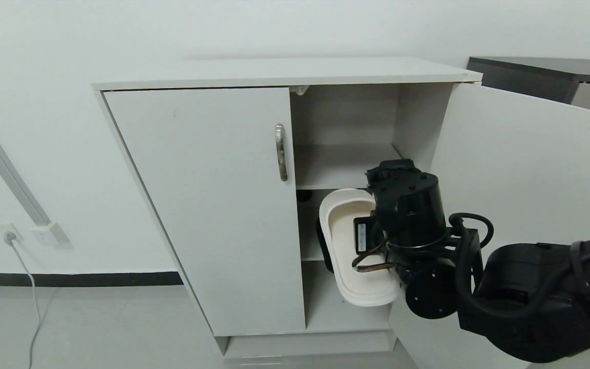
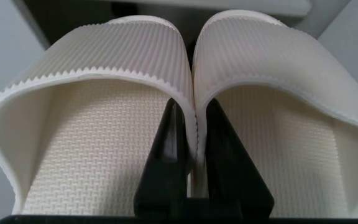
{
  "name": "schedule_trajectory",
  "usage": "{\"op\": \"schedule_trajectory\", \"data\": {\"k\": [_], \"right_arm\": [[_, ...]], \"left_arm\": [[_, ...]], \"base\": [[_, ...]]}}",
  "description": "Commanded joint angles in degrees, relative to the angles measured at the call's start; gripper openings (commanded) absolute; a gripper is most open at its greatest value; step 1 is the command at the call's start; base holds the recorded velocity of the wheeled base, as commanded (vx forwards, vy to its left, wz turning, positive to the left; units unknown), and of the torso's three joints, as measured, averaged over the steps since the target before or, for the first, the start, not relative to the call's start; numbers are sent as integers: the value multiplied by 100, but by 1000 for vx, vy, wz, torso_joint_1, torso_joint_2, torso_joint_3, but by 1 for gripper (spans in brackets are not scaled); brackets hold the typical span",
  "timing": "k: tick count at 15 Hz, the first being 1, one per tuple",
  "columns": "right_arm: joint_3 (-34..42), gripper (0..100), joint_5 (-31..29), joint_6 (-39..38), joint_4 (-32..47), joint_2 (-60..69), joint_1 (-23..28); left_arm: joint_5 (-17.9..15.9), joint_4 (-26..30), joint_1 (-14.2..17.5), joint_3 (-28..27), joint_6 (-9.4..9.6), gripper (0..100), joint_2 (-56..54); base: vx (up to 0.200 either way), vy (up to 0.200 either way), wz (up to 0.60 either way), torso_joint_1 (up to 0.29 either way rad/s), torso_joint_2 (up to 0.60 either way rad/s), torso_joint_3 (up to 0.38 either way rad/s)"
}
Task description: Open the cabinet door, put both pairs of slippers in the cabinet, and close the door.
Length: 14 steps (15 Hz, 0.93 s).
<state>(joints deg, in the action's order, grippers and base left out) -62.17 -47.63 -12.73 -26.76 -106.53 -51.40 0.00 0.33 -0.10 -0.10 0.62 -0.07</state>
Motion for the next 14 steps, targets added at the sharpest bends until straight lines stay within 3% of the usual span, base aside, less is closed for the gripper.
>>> {"op": "schedule_trajectory", "data": {"k": [1, 6, 14], "right_arm": [[-278, 0, -62, 77, 22, -43, 33], [-682, 0, -62, 332, 22, -148, 288], [-542, 0, 289, 323, -5, -368, 314]], "left_arm": [[9, 2, 1, 10, 8, 0, 7], [18, 2, 1, 10, 17, 0, 7], [35, 2, 1, 10, -1, 0, 7]], "base": [[0, 0, 0, 0, 0, 0], [0, 0, 0, 0, 0, 0], [0, 0, 0, 0, 0, 0]]}}
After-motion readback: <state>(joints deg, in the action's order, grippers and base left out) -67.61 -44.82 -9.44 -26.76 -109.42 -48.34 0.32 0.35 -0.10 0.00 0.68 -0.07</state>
